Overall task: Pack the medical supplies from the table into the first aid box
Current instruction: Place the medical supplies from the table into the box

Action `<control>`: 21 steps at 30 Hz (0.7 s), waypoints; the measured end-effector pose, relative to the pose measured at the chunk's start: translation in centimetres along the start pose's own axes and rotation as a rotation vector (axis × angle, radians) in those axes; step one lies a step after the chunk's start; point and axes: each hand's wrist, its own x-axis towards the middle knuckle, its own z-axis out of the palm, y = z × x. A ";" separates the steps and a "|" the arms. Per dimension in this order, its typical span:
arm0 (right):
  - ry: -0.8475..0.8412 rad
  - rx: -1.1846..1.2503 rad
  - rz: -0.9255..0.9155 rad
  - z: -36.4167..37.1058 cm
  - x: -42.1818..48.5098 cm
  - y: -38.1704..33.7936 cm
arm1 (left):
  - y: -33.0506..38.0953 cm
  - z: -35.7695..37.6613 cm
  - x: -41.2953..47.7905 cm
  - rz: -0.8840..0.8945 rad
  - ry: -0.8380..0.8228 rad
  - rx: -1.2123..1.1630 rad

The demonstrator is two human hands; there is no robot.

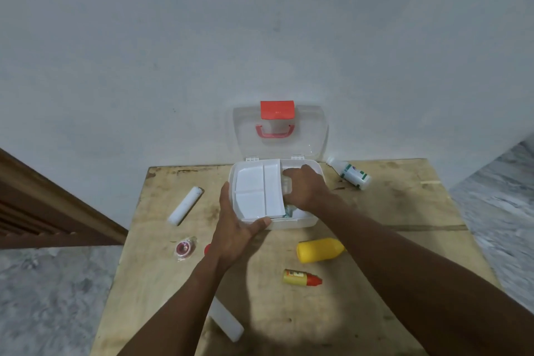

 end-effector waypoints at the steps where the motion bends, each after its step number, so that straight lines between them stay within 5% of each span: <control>1: 0.003 0.048 0.017 0.4 0.1 0.0 | 0.0 0.0 0.0 -0.001 0.006 0.003; 21: 0.189 0.297 0.088 1.5 -0.4 -0.2 | -1.6 0.3 0.6 0.047 0.008 -0.049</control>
